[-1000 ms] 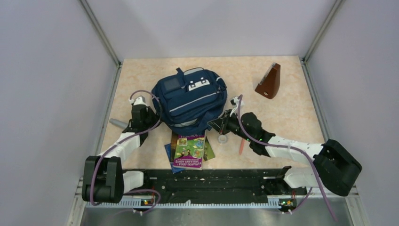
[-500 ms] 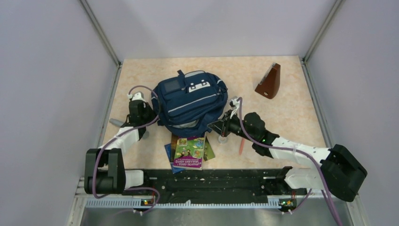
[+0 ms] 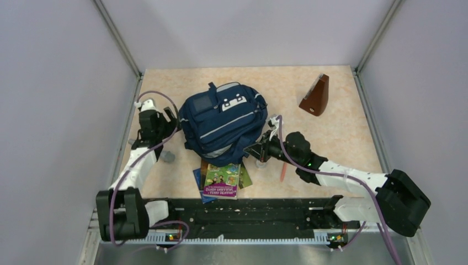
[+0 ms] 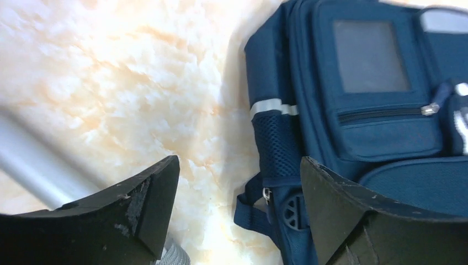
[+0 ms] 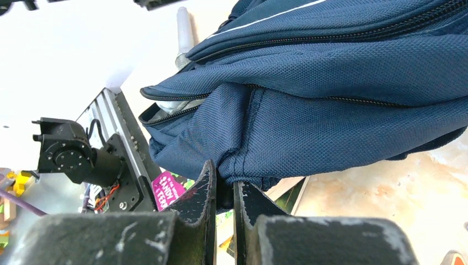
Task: Pack the student bag
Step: Unzip the student bag at the center of the board.
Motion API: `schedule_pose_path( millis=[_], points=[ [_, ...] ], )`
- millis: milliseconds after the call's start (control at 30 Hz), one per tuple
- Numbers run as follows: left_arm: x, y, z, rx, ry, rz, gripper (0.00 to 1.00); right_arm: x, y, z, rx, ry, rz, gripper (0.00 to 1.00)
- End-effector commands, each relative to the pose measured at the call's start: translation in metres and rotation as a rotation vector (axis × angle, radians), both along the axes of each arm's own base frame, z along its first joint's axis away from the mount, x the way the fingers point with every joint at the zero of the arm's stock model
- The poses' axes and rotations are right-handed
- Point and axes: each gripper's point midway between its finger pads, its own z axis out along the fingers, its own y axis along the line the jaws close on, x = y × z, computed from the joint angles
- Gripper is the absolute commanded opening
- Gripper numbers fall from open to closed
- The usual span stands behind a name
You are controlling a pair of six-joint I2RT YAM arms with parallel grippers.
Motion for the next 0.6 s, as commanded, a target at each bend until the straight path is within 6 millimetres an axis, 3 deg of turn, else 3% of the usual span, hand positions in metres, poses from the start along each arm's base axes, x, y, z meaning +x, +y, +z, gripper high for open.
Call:
schedule_pose_path(
  millis=[0,67,133,233,333,433,567],
  points=[
    [-0.015,0.011,0.064,0.068,-0.14,0.045,0.86,-0.001,0.014,0.041,0.111,-0.11,0.093,0.0],
    [-0.026,0.0,0.085,0.052,-0.193,-0.003,0.86,0.003,0.015,0.039,0.109,-0.1,0.105,0.0],
    [-0.037,-0.028,0.107,0.004,-0.255,-0.121,0.86,0.009,0.018,0.032,0.094,-0.083,0.117,0.0],
    [-0.054,-0.08,0.124,-0.04,-0.279,-0.347,0.86,0.017,0.022,0.023,0.069,-0.058,0.147,0.0],
    [-0.074,-0.135,0.124,-0.037,-0.236,-0.583,0.86,0.024,0.027,0.014,0.029,-0.048,0.176,0.0],
    [-0.09,-0.176,0.121,-0.081,-0.198,-0.768,0.86,0.03,0.03,0.006,-0.008,-0.035,0.186,0.0],
    [-0.099,-0.211,0.115,-0.133,-0.164,-0.941,0.87,0.031,0.033,0.003,-0.011,-0.025,0.194,0.0]
  ],
)
